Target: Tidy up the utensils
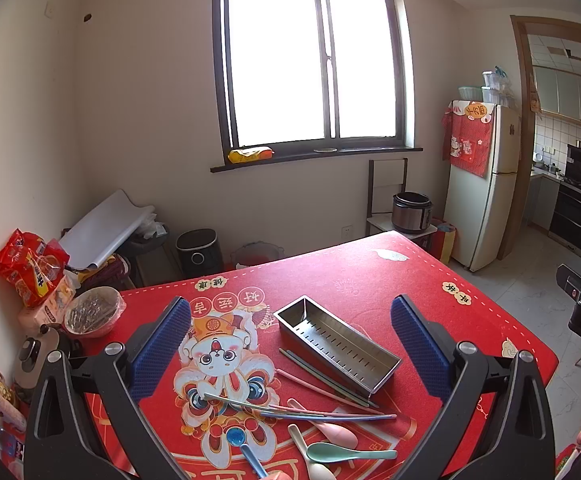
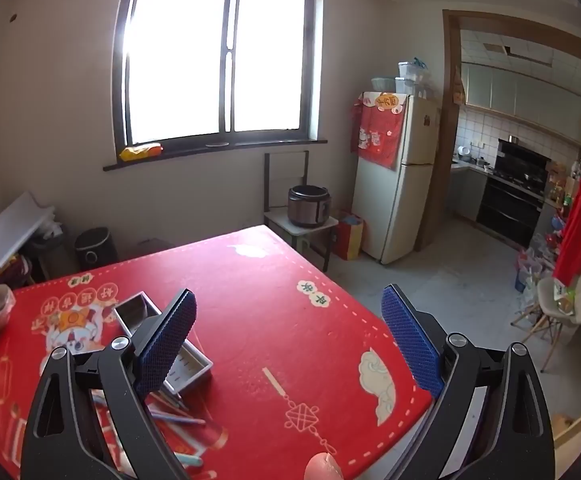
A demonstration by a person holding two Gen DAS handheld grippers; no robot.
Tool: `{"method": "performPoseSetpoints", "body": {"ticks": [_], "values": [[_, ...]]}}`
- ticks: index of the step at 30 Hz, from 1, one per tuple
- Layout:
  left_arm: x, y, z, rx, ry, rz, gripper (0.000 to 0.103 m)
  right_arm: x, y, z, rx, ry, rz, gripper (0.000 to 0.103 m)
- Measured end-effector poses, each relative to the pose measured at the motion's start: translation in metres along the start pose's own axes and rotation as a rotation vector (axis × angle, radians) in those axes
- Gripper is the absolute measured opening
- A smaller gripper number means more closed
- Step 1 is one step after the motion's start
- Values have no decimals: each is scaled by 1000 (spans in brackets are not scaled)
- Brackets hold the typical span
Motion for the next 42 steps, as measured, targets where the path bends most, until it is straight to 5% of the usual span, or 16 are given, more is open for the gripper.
{"method": "performPoseSetpoints", "body": {"ticks": [42], "values": [[-2,6,3,2,-3,-2,98,-1,0,0,0,-3,2,91]]}}
Point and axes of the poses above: each gripper's, at about its wrist camera, not at the fingertips, and y roughly the way its jaws point, z to its right, x to its underside, the point moved 6 cm from there along y, roughly the way its jaws point, and after that the axes turned 10 degrees about z, right-handed, at the moved point
